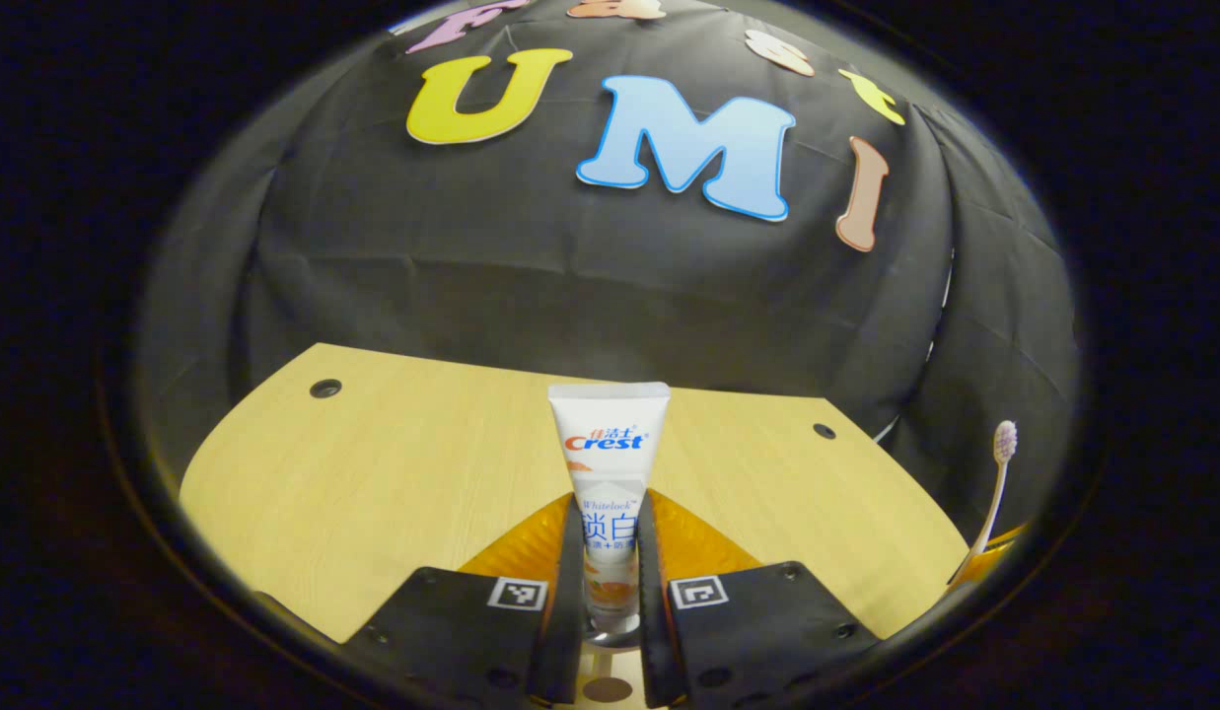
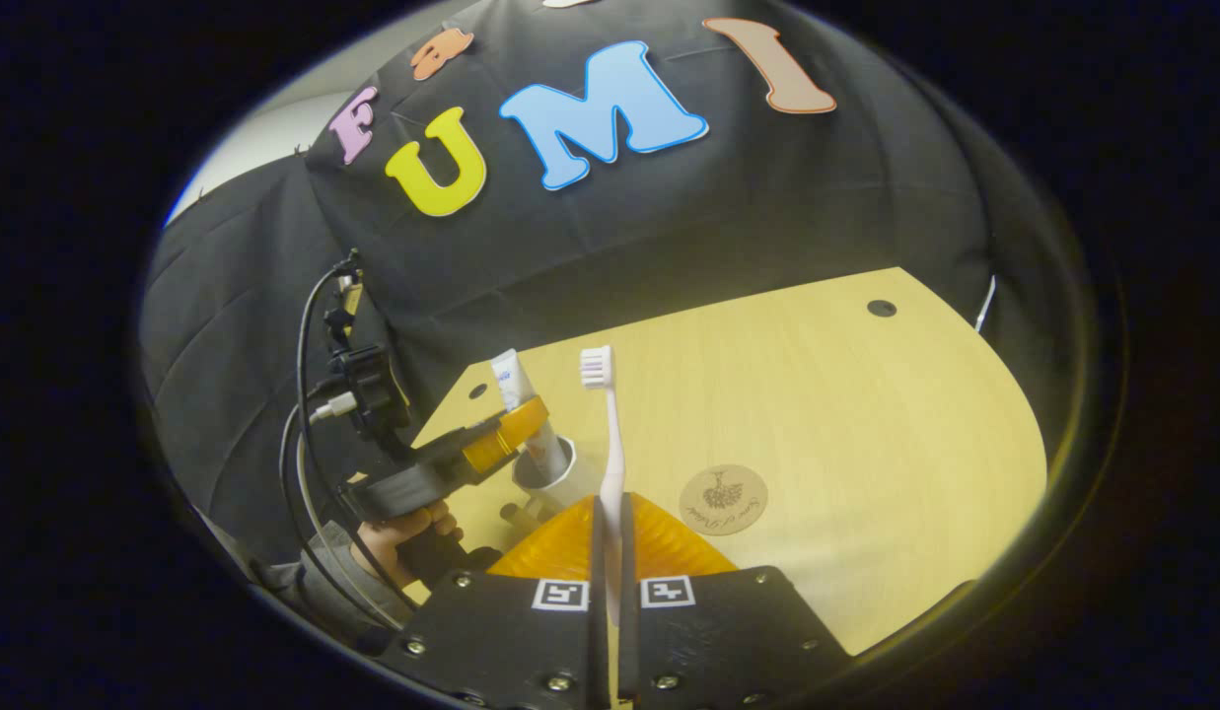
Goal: Put the toothbrush and toothpaste on the desktop into the cup, then pick up the cup and place it on the coaster on the desktop.
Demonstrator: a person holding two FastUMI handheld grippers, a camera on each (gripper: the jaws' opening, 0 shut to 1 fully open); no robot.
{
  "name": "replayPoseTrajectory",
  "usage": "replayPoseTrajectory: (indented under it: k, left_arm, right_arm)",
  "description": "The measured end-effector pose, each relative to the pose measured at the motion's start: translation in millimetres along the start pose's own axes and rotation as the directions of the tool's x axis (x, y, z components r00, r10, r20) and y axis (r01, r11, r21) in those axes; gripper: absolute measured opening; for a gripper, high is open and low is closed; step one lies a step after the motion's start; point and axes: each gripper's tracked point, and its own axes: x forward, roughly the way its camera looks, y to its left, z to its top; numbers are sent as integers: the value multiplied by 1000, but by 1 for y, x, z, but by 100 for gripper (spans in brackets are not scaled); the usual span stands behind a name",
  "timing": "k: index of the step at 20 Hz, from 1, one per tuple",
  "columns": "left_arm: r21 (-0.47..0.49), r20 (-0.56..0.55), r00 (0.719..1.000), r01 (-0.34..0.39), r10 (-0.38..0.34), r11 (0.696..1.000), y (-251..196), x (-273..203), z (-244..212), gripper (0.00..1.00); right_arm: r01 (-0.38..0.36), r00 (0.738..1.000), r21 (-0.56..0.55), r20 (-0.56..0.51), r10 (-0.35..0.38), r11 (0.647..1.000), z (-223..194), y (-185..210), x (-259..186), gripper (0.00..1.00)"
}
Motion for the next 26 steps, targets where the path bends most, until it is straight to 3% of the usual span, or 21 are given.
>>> replayPoseTrajectory:
  k: [3,4,6,7,9,11,13,14,18,20,21,23,26]
  left_arm:
    - [14,-33,999,-3,3,1000,0,1,-11,39]
    - [11,-45,999,-4,5,1000,0,1,-15,36]
    - [0,-63,998,-6,6,1000,1,0,-20,48]
    - [2,-58,998,-7,7,1000,-1,-2,-20,48]
    - [20,-46,999,-10,11,1000,-3,-7,-12,53]
    - [26,-43,999,-3,4,1000,-5,-10,-10,67]
    - [24,-45,999,-5,7,1000,-6,-14,-10,73]
    - [18,-45,999,-4,5,1000,-8,-18,-9,82]
    - [11,-40,999,-17,18,1000,-6,-36,-6,82]
    - [8,-33,999,-33,33,999,-1,-48,-4,92]
    - [4,-32,999,-36,36,999,0,-53,-2,92]
    - [-7,-24,999,-49,49,999,5,-63,2,97]
    - [-24,-25,998,-65,65,998,13,-79,3,92]
  right_arm:
    - [-4,1000,2,-4,4,1000,0,0,1,2]
    - [-5,1000,6,-4,5,1000,1,0,1,2]
    - [-8,1000,14,-1,8,1000,3,-1,4,5]
    - [-12,1000,18,2,12,1000,5,-2,5,2]
    - [-19,1000,24,7,19,1000,10,-1,7,5]
    - [-34,999,24,19,34,999,16,2,12,5]
    - [-51,998,9,34,50,999,25,7,18,5]
    - [-62,997,-3,44,62,998,31,10,19,5]
    - [-104,990,-40,92,107,994,52,25,35,5]
    - [-133,986,-47,100,137,990,57,35,44,5]
    - [-142,983,-53,106,147,988,60,39,50,8]
    - [-171,976,-69,124,178,983,64,48,59,5]
    - [-209,963,-105,153,224,972,73,65,72,5]
